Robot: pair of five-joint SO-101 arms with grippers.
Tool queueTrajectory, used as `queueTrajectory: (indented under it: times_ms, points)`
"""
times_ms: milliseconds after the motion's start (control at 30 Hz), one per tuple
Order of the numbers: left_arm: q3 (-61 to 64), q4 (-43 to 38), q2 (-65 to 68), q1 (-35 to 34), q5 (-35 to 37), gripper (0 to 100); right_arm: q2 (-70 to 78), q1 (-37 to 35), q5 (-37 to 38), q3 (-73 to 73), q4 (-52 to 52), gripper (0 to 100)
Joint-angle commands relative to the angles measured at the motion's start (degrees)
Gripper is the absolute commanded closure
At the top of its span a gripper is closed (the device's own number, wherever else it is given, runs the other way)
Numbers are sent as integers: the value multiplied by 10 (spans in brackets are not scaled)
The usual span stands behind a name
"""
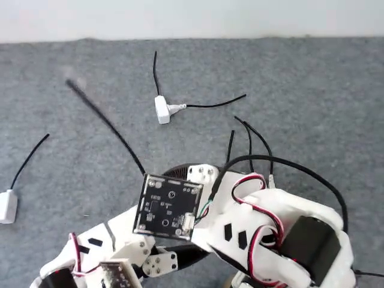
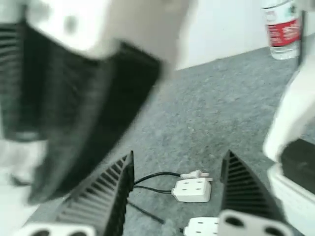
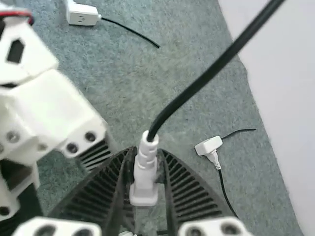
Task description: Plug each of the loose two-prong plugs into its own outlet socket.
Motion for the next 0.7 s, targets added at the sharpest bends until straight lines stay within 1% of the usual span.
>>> queueTrajectory:
  times_ms: [0, 300, 433, 533, 667]
  points:
    - [-33, 3, -10, -19, -7, 728, -7, -8, 1, -25, 11, 990]
    - [-32, 4, -10, -23, -8, 728, -7, -4, 1, -25, 13, 990]
    - [-32, 6, -10, -51, -9, 728, -7, -3, 1, -25, 22, 990]
    - [-33, 9, -10, -57, -9, 728, -7, 14, 1, -26, 29, 990]
    - [-36, 9, -10, -80, -5, 728, -7, 18, 1, -27, 41, 990]
